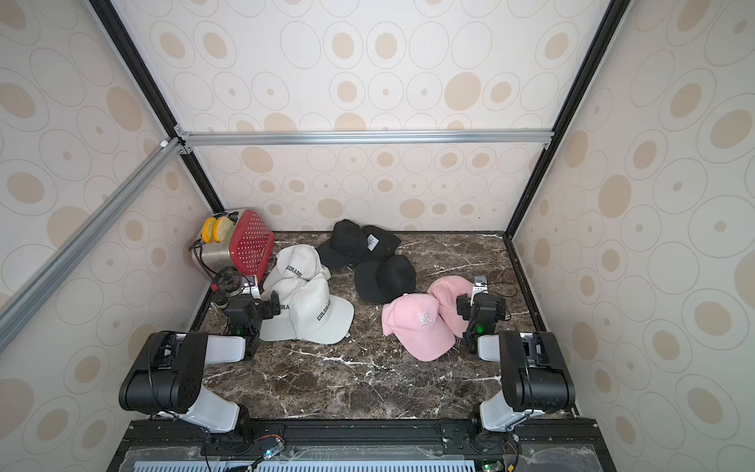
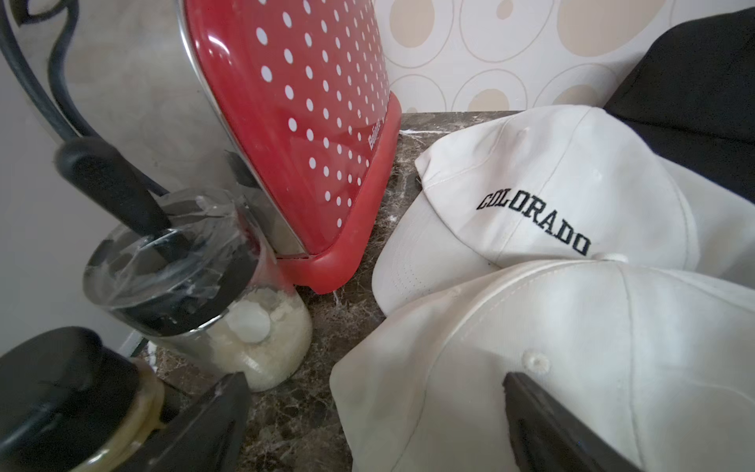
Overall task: Stack the baseball caps by color
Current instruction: Move the baseball cap to the center of the board.
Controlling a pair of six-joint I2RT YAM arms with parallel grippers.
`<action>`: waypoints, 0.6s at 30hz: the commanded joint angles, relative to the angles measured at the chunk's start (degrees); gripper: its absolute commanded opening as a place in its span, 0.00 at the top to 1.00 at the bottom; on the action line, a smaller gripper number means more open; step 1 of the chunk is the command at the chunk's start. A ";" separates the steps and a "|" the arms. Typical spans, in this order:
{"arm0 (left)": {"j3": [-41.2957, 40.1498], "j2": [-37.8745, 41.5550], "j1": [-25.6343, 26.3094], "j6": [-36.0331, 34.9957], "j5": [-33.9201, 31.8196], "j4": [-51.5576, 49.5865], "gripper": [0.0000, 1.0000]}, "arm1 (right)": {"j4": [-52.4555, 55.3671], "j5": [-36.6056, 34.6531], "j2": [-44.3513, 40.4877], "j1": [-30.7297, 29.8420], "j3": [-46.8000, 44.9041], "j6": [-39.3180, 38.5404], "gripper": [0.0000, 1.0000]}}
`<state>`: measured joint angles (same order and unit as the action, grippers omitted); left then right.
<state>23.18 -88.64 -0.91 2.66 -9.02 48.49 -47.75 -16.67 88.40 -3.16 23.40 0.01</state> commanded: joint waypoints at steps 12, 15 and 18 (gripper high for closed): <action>1.52 0.14 -0.24 -0.63 0.84 -1.00 0.01 | 0.64 -0.12 -0.33 -0.14 -0.16 0.43 0.00; 1.58 0.09 -0.22 -0.63 0.93 -1.09 0.01 | 0.71 -0.23 -0.19 -0.17 -0.10 0.42 0.00; 1.60 0.12 -0.23 -0.63 0.93 -1.06 0.01 | 0.80 -0.21 -0.17 -0.18 -0.06 0.42 0.00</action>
<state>23.20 -88.64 -0.91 2.66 -8.95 48.45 -47.55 -16.67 88.40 -3.16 23.40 0.01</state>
